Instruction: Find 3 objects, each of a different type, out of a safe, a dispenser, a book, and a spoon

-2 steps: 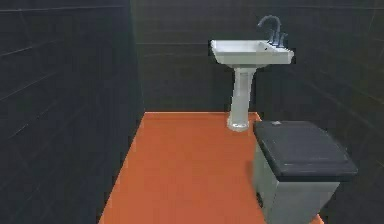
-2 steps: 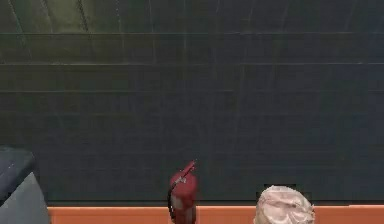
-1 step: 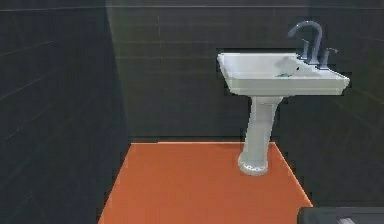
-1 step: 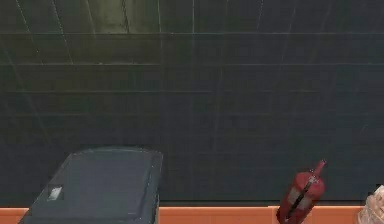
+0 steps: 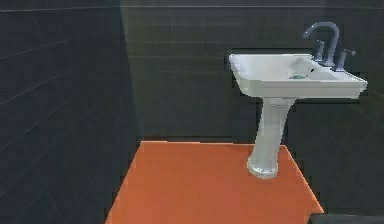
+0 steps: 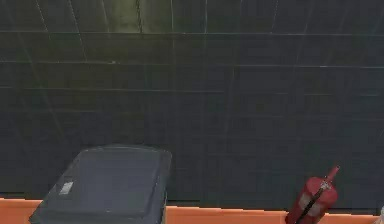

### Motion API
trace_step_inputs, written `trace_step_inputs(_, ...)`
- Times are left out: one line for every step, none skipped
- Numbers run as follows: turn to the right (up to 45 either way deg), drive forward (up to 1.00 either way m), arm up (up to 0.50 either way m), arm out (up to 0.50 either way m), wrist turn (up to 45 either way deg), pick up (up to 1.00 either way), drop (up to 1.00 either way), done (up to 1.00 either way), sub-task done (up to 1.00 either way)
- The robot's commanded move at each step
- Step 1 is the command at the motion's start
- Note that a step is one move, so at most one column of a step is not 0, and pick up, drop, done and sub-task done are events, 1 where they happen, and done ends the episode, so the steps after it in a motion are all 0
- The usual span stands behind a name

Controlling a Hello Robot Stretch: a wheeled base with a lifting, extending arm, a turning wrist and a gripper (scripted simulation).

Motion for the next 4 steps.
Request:
trace_step_inputs(0.0, 0.9, 0.0, 0.0, 0.0, 0.0, 0.0, 0.0, 0.0)
trace_step_inputs(45.0, 0.0, 0.0, 0.0, 0.0, 0.0, 0.0, 0.0, 0.0)
trace_step_inputs(0.0, 0.0, 0.0, 0.0, 0.0, 0.0, 0.0, 0.0, 1.0)
trace_step_inputs(45.0, 0.0, 0.0, 0.0, 0.0, 0.0, 0.0, 0.0, 0.0)
